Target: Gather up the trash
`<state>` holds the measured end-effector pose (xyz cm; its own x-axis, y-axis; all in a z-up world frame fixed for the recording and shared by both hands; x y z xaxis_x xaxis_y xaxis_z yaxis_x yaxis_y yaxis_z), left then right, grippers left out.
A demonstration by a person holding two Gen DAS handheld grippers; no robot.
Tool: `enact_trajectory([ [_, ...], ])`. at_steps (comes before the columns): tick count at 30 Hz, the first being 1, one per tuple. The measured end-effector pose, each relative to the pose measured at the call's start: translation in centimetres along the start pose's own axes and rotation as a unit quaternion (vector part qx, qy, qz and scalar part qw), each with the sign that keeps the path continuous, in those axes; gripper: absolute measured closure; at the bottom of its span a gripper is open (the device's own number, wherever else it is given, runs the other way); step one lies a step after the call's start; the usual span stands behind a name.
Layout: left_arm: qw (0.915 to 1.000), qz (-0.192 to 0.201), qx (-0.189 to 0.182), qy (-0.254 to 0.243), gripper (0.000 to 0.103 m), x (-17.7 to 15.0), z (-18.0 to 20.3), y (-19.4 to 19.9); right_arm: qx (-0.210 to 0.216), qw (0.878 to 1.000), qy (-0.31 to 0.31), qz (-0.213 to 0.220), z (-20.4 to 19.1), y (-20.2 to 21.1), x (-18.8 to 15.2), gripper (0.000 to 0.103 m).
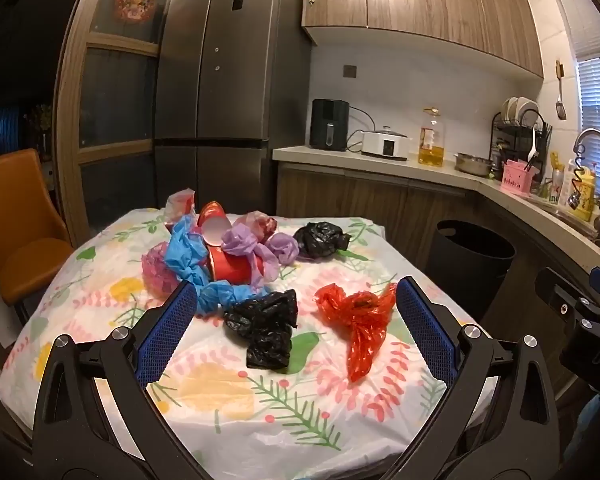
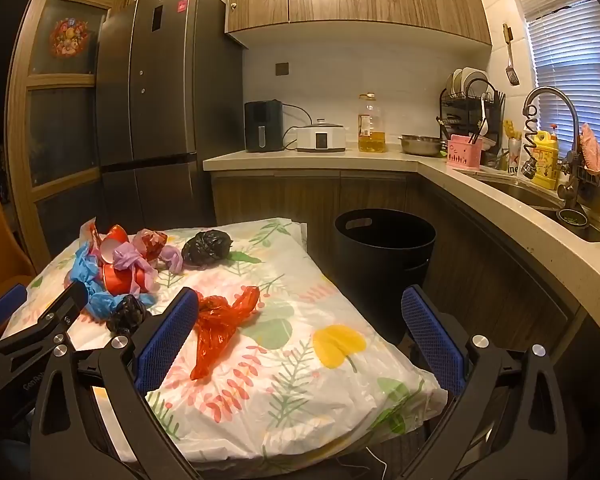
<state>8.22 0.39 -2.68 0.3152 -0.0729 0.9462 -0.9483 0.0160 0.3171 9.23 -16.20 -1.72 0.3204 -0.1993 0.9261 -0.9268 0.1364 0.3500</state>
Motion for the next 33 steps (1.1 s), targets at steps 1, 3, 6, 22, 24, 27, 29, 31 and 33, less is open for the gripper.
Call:
enact_trajectory([
  [1, 1.0000, 0.000, 0.000, -0.001, 0.006, 0.01, 0.03, 0.09, 0.001, 1.000, 0.000, 0.000, 0.02, 0.01, 0.01, 0.005],
  [3, 1.0000, -0.002, -0.001, -0.001, 0.006, 0.04, 0.12, -0.02, 0.000, 1.000, -0.001, 0.000, 0.03, 0.02, 0.01, 0.005],
  [6, 1.0000, -0.003, -0.002, -0.002, 0.006, -0.05, 0.22, -0.22, 0.000, 1.000, -0.001, 0.000, 0.08, 0.00, 0.01, 0.005],
  [22, 1.0000, -0.002, -0.003, 0.000, 0.006, 0.07, 0.33, -0.19, 0.001, 1.000, -0.001, -0.001, 0.16, 0.19, -0.01, 0.005],
  [24, 1.0000, -0.002, -0.004, 0.000, 0.006, 0.07, 0.32, -0.18, 0.001, 1.000, -0.001, -0.001, 0.13, 0.12, -0.03, 0.005],
  [27, 1.0000, -0.002, -0.004, 0.000, 0.006, 0.14, 0.38, -0.18, 0.000, 1.000, -0.002, -0.001, 0.12, 0.09, -0.05, 0.005],
  [29, 1.0000, -0.002, -0.004, 0.000, 0.006, 0.14, 0.35, -0.17, 0.000, 1.000, -0.002, -0.001, 0.15, 0.12, -0.05, 0.005],
  [31, 1.0000, -0.002, -0.005, 0.001, 0.006, 0.14, 0.39, -0.17, 0.000, 1.000, -0.002, -0.001, 0.13, 0.08, -0.07, 0.005],
  [33, 1.0000, -0.002, -0.005, 0.001, 0.006, 0.20, 0.41, -0.15, 0.001, 1.000, -0.002, -0.001, 0.17, 0.14, -0.06, 0.005],
])
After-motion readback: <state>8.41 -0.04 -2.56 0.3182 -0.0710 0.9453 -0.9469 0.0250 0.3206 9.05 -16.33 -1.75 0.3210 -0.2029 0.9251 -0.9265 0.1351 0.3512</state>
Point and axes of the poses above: each gripper's, at about its wrist camera, not at the fingertips, and y roughly against the way its jaws point, z to its right, x to its top, the point moved 9 cm from there along -y, roughly the way its jaws point, and after that the axes turned 7 degrees about -y, right-handed, at the moved point
